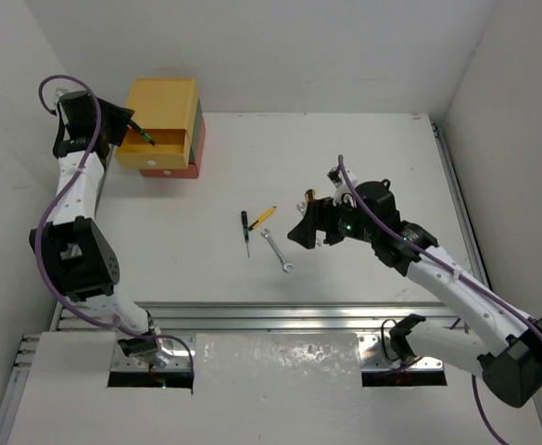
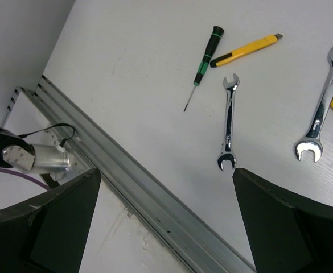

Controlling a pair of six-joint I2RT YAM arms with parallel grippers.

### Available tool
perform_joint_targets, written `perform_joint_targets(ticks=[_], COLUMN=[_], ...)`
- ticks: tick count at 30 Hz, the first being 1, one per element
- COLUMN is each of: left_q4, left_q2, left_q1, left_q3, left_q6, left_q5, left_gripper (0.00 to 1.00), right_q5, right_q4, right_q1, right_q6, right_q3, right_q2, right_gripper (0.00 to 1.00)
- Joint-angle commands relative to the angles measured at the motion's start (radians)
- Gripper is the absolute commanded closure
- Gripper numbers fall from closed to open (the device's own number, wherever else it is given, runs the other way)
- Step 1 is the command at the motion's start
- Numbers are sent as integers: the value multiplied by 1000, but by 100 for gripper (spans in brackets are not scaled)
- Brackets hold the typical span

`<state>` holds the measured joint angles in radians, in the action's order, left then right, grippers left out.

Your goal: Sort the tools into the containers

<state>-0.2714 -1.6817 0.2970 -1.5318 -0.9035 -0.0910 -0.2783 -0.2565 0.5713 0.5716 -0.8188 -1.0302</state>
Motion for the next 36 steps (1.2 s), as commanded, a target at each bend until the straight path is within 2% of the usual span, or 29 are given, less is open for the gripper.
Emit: perform_joint_targets(ticks=[1, 2, 4, 6, 8, 9, 10, 12, 14, 16, 17, 18, 23, 24, 29, 35, 36], left_q4=[63, 84, 104, 103, 84, 80, 78, 60, 34, 24, 35, 37, 3, 12, 11, 21, 21], left_q2=[36, 75, 150, 197, 263, 287, 342, 431, 499, 607, 644, 702, 780, 787, 755, 773, 777], left_q1=[5, 4, 5, 5, 5, 5, 5, 5, 4, 4, 4, 4, 4, 2, 4, 2, 2], left_q3=[-10, 8, 58, 73, 71, 76, 84, 116, 175, 228, 287, 312, 407, 421, 455, 475, 486], left_q6=[-11, -11, -12, -5, 24, 38, 52, 109, 168, 208, 241, 258, 337, 342, 362, 370, 373], left_q5=[-59, -64, -65, -61, -76, -78, -97, -118, -133, -141, -147, -153, -161, -171, -208, -237, -240], left_gripper=[54, 44, 33, 28, 28, 26, 18, 10, 9, 8, 8, 7, 6, 6, 6, 6, 6], right_q5=[-4, -2, 40, 112, 183, 265, 298, 359, 405, 439, 450, 471, 577, 583, 567, 551, 547], right_q4=[2, -15, -79, -107, -142, -156, -171, -182, -208, -236, -243, -254, -306, -309, -336, -305, -299], right_q1=[-2, -1, 16, 32, 74, 96, 131, 171, 193, 217, 225, 240, 248, 248, 246, 246, 246], right_q6=[-44, -50, -58, -39, -21, -15, -6, -1, 5, 5, 2, -9, -32, -33, -59, -75, -75], right_q3=[-35, -54, -132, -201, -259, -328, -364, -461, -538, -653, -686, -763, -956, -1003, -1140, -1131, -1125], right_q2=[-69, -103, -225, -304, -423, -464, -506, -629, -721, -855, -895, -975, -1171, -1215, -1321, -1372, -1375], right_gripper=[1, 1, 1, 1, 1, 1, 1, 5, 16, 22, 33, 36, 45, 48, 53, 63, 72])
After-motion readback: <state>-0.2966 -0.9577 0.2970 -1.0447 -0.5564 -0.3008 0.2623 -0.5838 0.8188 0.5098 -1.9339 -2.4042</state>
